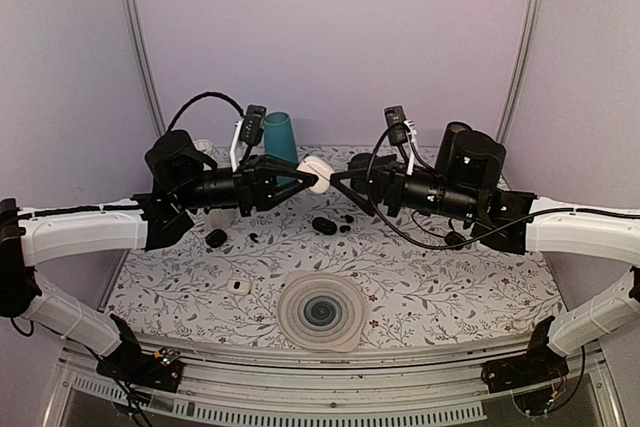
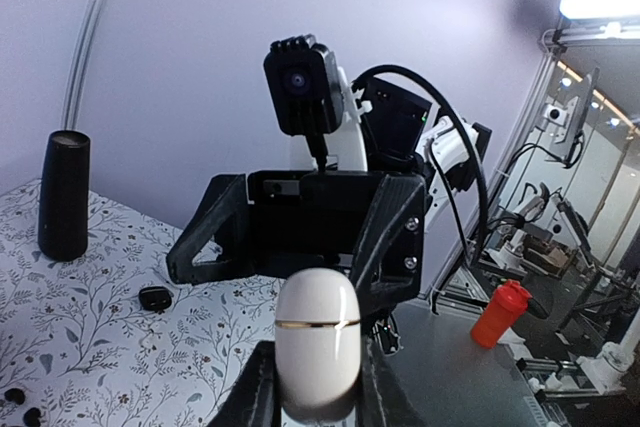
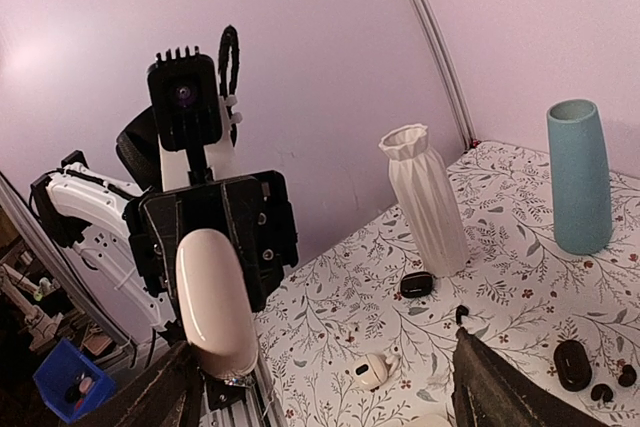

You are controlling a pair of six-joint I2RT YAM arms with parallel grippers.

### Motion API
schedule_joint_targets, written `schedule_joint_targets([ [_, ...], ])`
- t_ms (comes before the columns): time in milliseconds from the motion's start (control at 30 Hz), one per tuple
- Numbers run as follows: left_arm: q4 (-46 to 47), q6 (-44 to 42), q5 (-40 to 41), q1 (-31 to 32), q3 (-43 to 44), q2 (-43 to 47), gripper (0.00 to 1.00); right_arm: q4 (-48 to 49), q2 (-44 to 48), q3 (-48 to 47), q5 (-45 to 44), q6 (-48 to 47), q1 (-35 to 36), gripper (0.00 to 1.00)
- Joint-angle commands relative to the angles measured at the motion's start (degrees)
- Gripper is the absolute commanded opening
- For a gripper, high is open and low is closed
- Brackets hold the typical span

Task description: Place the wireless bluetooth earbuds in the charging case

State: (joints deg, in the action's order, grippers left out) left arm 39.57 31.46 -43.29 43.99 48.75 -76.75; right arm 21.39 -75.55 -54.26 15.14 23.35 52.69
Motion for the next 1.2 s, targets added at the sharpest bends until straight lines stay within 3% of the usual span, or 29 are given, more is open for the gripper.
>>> schedule_joint_targets([
  [0, 2.57, -1.10, -4.41, 1.47, 0.94, 0.24, 0.00, -2.31, 1.94, -1.71, -5.38, 0.73, -1.53, 0.86],
  [233, 2.41, -1.26, -4.77, 1.55, 1.34, 0.07, 0.00, -4.52, 1.90, -2.69, -5.46, -0.01, -1.75, 0.86],
  [633, -2.82, -2.18, 3.09, 0.76, 1.77, 0.00, 0.00, 1.04, 5.18, 0.02, 1.90, -3.29, -0.16, 0.87],
  [800, -1.93, -1.72, 1.97, 0.65, 2.31, -0.50, 0.00, -1.47, 2.27, -2.79, -1.11, -6.64, 3.05, 0.87],
  [1167, 1.34, -0.92, -4.13, 1.12, 2.40, -0.57, 0.00, -5.85, -0.94, -5.31, -9.57, -5.68, 2.38, 0.86],
])
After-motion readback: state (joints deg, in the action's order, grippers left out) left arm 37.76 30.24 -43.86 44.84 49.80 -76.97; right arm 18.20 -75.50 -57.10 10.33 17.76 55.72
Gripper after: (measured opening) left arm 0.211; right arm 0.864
